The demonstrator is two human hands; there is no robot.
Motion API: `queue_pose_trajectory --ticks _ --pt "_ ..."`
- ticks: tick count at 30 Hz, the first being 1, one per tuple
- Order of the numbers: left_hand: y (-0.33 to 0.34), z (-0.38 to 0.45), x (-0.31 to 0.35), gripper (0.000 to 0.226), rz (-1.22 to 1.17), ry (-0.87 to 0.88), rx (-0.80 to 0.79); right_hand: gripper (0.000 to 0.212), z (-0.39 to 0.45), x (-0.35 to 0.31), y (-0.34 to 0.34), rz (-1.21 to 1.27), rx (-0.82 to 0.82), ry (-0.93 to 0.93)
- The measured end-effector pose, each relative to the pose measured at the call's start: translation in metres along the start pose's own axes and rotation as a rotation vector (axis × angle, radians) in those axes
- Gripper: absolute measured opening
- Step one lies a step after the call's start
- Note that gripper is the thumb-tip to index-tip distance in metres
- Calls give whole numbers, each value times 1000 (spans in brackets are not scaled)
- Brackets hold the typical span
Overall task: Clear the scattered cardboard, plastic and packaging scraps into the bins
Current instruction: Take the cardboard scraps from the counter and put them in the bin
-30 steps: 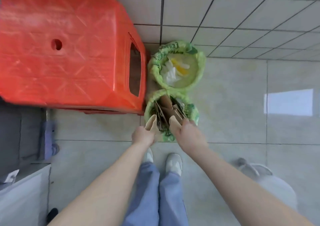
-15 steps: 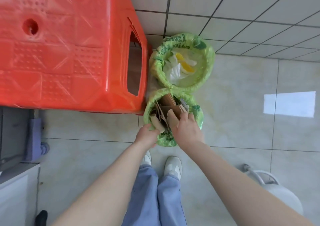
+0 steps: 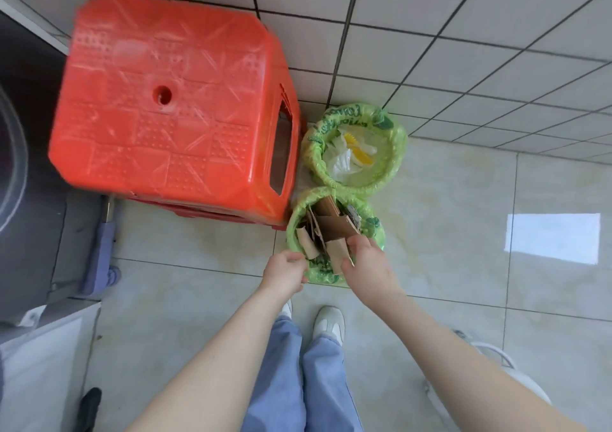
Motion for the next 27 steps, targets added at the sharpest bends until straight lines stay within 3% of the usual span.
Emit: queue_pose_trajectory --ticks 13,20,27 --pt "-103 -233 18 15 -132 346 271 30 -165 -152 -98 137 28 -274" --pt "-205 -380 -11 11 -304 443 628 25 -273 -285 -104 194 -70 -535" --pt "-310 -475 -77 13 -456 493 916 24 -353 -408 -74 154 -196 -761"
Point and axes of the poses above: each hand's wrist, its own z-axis towards the middle knuckle, its own y-axis out of the palm, x = y × z, the point moved 6 cm from there along z, towards the middle knuckle, and after that the axes turned 4 degrees about -y, right-handed, at the moved point
